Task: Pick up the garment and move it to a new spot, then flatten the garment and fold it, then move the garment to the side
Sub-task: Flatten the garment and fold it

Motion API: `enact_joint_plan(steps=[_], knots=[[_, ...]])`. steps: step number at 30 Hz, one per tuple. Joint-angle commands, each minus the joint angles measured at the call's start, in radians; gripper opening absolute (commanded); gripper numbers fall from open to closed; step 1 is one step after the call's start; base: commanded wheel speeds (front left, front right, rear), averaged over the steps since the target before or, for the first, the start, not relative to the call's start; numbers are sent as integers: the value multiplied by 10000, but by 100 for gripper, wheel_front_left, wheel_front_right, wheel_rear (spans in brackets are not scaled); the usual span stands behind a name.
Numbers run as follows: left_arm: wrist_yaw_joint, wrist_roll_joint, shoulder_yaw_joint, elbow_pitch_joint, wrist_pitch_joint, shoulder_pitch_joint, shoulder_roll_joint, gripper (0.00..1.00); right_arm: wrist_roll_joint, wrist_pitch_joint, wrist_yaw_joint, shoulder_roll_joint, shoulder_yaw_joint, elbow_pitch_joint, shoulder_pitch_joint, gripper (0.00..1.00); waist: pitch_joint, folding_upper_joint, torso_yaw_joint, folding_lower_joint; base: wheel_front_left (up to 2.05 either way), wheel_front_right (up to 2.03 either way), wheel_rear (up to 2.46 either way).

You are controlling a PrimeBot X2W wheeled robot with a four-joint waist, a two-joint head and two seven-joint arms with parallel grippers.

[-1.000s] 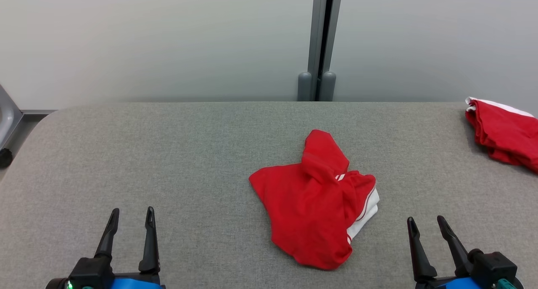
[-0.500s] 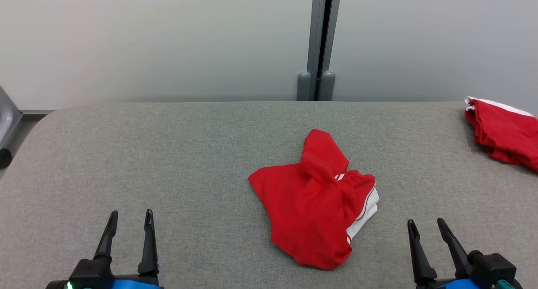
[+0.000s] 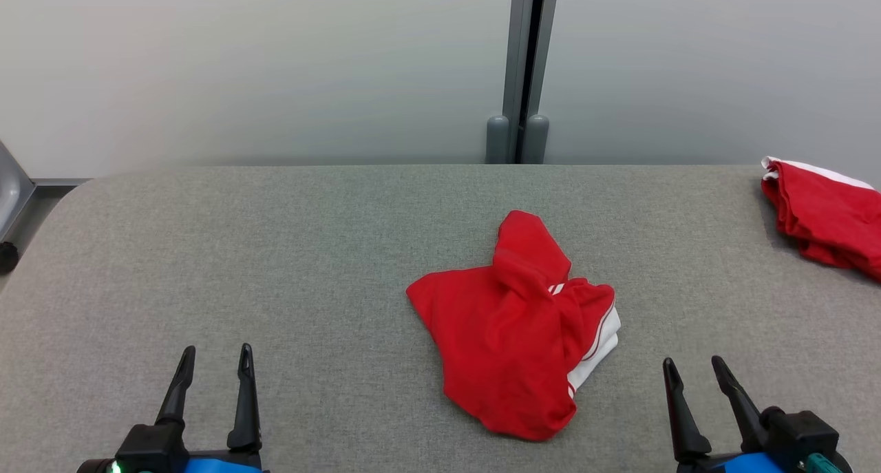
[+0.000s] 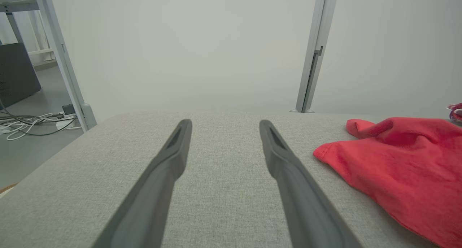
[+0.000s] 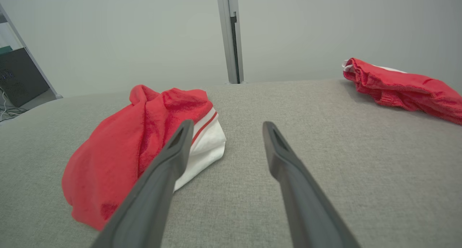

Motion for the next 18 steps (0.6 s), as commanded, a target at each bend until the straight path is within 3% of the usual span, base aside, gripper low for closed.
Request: enact_joint_plan(steps=[1,11,18], knots=[[-24,58,72,17,-48,-110,-30,100,-110,-30,5,-19,46,4,-277,100,25,-1,9,0,0,0,0],[-96,169,-67,2,-48,-428,-151,100,-310,167,3,-521,374,444,-2071,100,383,-1,232,0,0,0,0],[-172,142,-264,57,-48,-819,-251,100,-414,626,3,-928,262,1999,-3138,100,870,-1,711,0,0,0,0]])
